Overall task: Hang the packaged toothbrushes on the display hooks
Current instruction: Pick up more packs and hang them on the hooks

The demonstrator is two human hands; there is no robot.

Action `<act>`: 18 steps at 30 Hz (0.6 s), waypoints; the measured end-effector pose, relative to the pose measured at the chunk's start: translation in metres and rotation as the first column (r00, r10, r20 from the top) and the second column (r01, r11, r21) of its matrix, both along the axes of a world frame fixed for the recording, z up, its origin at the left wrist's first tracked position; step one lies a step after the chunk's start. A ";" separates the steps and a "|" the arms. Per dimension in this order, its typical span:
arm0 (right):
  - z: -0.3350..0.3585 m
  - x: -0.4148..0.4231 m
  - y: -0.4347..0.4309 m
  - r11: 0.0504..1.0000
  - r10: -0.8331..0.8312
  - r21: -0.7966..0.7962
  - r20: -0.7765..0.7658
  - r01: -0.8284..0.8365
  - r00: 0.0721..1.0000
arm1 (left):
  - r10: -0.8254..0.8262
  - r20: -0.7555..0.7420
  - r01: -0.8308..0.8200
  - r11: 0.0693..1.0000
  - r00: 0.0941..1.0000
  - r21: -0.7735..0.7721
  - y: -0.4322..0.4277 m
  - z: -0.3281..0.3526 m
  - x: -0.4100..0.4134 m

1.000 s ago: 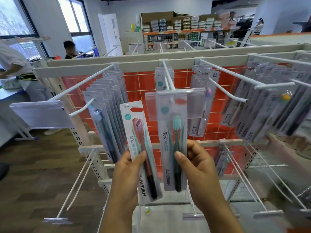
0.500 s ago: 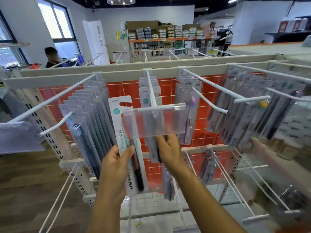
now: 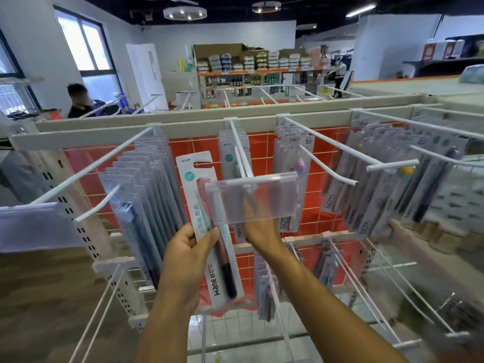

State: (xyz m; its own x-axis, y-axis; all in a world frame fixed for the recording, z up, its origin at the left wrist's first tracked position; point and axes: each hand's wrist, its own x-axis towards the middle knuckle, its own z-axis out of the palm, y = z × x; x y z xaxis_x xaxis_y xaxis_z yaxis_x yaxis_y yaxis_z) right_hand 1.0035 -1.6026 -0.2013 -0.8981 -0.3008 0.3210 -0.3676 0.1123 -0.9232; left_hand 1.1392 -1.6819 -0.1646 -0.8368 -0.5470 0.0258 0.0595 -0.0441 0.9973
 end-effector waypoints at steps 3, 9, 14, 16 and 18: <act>-0.014 0.005 0.003 0.987 -0.151 0.068 0.029 0.149 0.988 | -0.043 -0.005 0.043 0.999 0.999 -0.015 0.001 0.000 0.005; 0.000 0.046 0.033 0.973 -0.224 -0.055 0.047 0.226 0.974 | -0.096 -0.015 0.096 0.995 0.995 0.023 0.006 0.002 0.014; 0.019 0.078 0.042 0.971 -0.019 -0.233 0.181 0.062 0.983 | -0.118 -0.020 0.119 0.991 0.993 0.064 0.012 0.003 0.023; 0.028 0.094 0.047 0.964 0.072 -0.267 0.185 -0.020 0.980 | -0.138 -0.017 0.139 0.988 0.990 0.064 0.014 0.003 0.028; 0.032 0.107 0.051 0.955 0.132 -0.288 0.188 -0.074 0.973 | -0.166 -0.014 0.167 0.984 0.986 0.054 0.017 0.003 0.033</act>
